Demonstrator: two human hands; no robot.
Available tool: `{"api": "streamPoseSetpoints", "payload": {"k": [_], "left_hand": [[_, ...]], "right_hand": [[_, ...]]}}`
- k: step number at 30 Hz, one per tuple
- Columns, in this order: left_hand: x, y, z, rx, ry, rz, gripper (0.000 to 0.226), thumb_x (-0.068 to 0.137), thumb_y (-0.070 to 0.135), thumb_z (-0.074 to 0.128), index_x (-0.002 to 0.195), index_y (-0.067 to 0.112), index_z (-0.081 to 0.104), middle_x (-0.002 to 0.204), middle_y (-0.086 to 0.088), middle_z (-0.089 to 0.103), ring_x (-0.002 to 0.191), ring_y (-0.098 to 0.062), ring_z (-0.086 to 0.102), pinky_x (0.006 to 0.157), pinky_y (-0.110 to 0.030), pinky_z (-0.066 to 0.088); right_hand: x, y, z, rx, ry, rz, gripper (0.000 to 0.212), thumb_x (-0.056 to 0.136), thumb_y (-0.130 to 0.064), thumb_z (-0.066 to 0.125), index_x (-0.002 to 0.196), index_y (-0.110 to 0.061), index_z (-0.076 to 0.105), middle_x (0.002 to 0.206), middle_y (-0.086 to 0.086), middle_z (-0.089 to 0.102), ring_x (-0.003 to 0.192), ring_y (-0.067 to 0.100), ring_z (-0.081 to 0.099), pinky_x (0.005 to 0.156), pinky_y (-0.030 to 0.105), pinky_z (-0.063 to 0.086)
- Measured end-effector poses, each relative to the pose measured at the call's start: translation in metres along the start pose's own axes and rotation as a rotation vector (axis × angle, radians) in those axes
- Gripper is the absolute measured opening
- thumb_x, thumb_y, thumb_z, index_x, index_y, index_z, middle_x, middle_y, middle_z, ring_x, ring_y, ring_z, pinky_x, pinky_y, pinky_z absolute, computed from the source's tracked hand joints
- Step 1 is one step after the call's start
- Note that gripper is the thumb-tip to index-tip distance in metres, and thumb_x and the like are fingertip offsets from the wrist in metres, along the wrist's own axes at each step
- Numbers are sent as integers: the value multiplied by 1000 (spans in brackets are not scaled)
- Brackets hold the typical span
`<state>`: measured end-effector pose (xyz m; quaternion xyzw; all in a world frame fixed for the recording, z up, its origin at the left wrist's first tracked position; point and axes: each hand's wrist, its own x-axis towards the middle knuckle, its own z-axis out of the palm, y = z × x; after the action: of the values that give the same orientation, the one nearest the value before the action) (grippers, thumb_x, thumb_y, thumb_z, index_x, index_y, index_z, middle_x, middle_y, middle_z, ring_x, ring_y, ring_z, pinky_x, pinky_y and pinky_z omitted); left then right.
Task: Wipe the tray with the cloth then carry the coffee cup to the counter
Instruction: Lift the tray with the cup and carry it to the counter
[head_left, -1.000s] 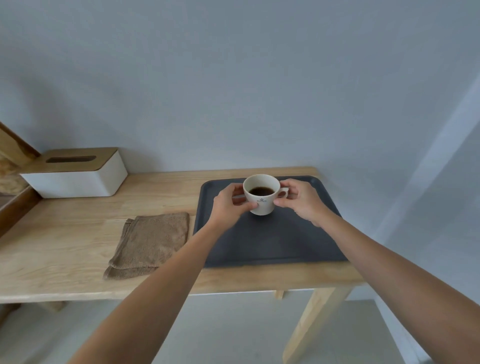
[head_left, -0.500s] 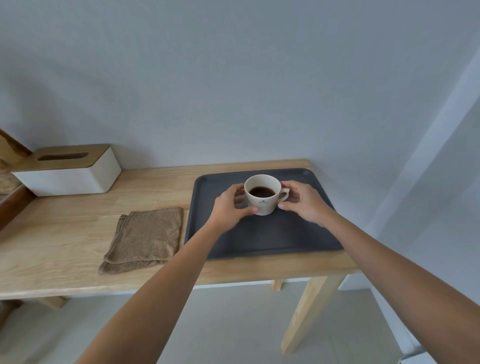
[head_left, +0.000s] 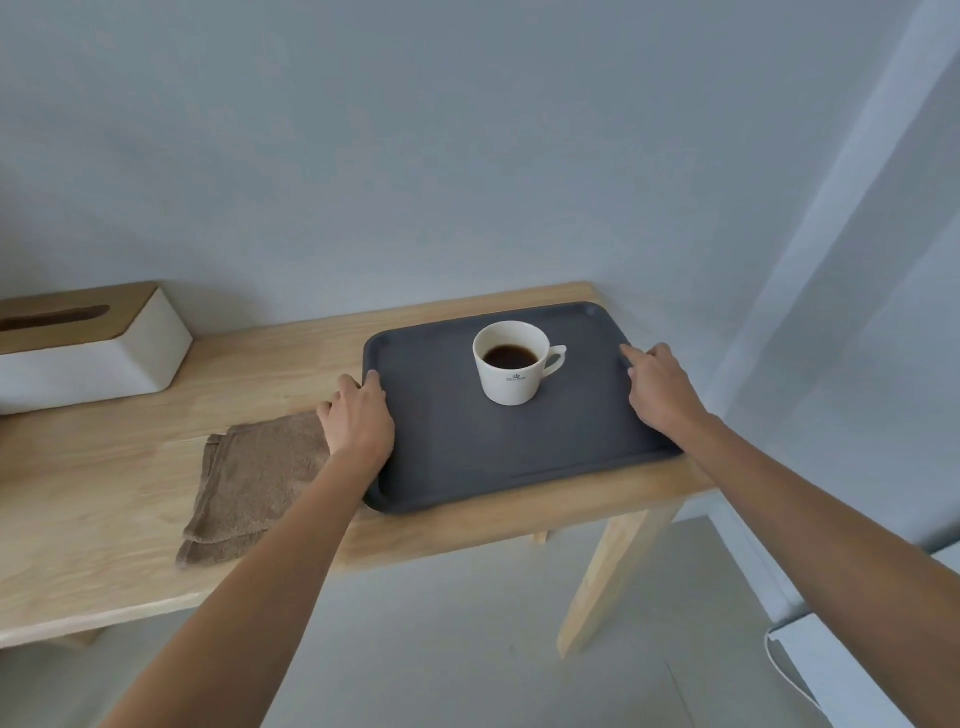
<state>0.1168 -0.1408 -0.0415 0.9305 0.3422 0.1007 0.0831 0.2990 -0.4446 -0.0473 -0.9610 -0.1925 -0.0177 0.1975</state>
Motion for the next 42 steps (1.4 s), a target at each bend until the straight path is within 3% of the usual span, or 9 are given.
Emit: {"api": "streamPoseSetpoints", "payload": {"k": [6,13,18,24,28,32,36,39,42], "left_hand": [[10,6,10,-80,-4,52,30,98,9,32,125,7,46,106,-16,47,65,-26,40,80,-39,30],[21,70,5,-121,-7,228,23,98,13,32,113,8,49,103,-16,45,74,-32,41,76,-40,27],[6,167,5,-173,-16,431,19,96,9,33,105,6,50,98,-18,43,91,-38,48,75,-40,26],[-59,315,22,-245,-60,700,22,96,8,33,109,4,51,96,-22,49,97,-42,50,80,-44,37],[-126,413,42,-287,-94,847,23,97,10,33,108,2,52,88,-18,44,87,-41,50,73,-42,39],[-201,502,60,-373,-158,959,26,98,13,34,110,3,55,89,-13,38,74,-38,48,78,-45,44],[-271,579,75,-439,-277,1042,33,99,17,34,121,3,53,100,-18,44,83,-43,55,84,-48,47],[-317,628,89,-478,-323,1132,33,98,17,33,120,2,53,96,-12,39,83,-42,55,84,-46,47],[-354,678,108,-466,-383,1207,32,99,17,33,121,4,52,103,-18,45,88,-43,56,86,-49,49]], "right_hand": [[-13,14,-13,-44,14,14,45,98,-7,38,142,-16,43,104,14,43,75,29,49,77,39,47],[-59,63,-53,-27,92,138,40,101,-14,30,139,-17,42,96,10,37,76,28,45,75,32,39],[-112,124,-103,3,184,288,37,100,-13,30,134,-16,45,95,11,39,77,30,46,81,37,46],[-203,234,-166,-20,297,491,28,98,-9,30,119,-7,49,98,19,49,78,34,50,69,33,36],[-271,313,-210,12,357,619,41,97,-6,32,134,-8,48,108,22,55,86,40,57,77,39,47],[-344,383,-246,7,388,775,50,97,-4,32,147,-12,36,115,23,58,100,42,58,81,41,47],[-413,443,-270,-22,405,897,50,99,-6,29,149,-11,31,117,25,59,105,41,55,81,40,43],[-456,481,-279,-42,432,989,51,99,-6,30,149,-13,31,115,26,58,99,41,58,75,35,39],[-488,515,-282,-50,446,1086,51,99,-7,31,149,-15,31,115,27,54,99,42,57,80,38,43]]}}
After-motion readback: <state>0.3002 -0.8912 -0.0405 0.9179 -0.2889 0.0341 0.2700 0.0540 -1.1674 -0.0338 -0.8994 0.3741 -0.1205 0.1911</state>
